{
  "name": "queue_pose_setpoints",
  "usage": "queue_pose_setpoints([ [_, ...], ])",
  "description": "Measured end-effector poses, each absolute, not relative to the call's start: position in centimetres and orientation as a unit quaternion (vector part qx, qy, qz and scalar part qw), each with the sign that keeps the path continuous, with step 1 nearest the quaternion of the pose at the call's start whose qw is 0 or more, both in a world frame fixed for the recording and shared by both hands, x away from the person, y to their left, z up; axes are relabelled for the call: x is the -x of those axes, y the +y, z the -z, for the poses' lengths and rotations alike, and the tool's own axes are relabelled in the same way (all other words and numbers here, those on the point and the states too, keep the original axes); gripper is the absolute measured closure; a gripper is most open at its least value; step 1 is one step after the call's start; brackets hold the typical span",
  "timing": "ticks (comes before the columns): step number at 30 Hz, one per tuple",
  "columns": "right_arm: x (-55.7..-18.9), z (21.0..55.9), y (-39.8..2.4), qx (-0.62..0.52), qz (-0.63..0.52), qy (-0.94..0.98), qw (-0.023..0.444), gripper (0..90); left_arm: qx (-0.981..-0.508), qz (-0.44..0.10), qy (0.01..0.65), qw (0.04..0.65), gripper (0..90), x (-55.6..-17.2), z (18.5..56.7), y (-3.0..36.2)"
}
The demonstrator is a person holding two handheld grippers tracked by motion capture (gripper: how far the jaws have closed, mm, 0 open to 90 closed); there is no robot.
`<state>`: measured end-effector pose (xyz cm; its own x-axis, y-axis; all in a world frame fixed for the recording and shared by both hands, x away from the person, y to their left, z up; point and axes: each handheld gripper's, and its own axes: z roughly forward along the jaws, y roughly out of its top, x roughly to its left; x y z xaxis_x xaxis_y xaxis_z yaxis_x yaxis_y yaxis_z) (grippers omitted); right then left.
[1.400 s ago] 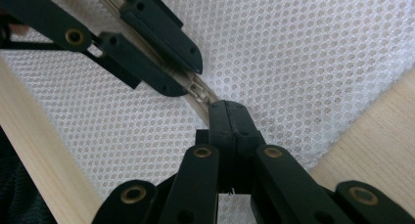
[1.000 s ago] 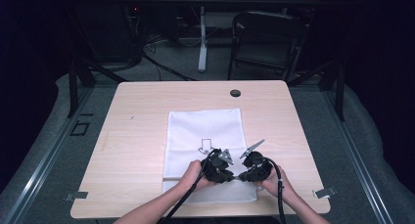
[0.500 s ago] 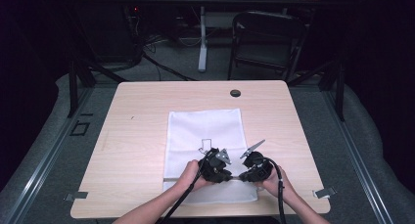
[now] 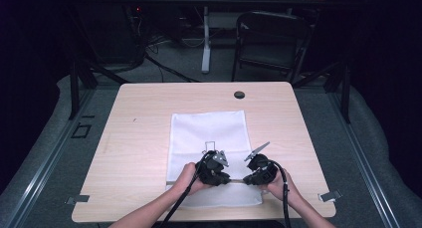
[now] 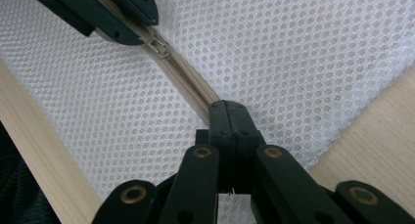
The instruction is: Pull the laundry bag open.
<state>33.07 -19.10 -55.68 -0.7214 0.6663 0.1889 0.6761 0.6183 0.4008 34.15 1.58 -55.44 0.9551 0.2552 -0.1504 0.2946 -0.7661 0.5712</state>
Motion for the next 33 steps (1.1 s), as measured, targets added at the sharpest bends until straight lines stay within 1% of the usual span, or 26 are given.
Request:
queue_pose_setpoints([
  [7, -33.1, 55.4, -19.4, 0.368, 0.205, -0.907, 0.010, 90.0, -0.938, 0.032, 0.147, 0.312, 81.7, -34.2, 55.6, 0.9],
  [14, -33.1, 55.5, -19.5, 0.377, 0.215, -0.901, 0.014, 90.0, -0.940, 0.031, 0.141, 0.309, 81.7, -34.2, 55.5, 1.0],
  [33, -33.2, 55.4, -19.6, 0.366, 0.207, -0.907, 0.010, 90.0, -0.938, 0.036, 0.152, 0.309, 81.7, -34.1, 55.2, 3.4],
])
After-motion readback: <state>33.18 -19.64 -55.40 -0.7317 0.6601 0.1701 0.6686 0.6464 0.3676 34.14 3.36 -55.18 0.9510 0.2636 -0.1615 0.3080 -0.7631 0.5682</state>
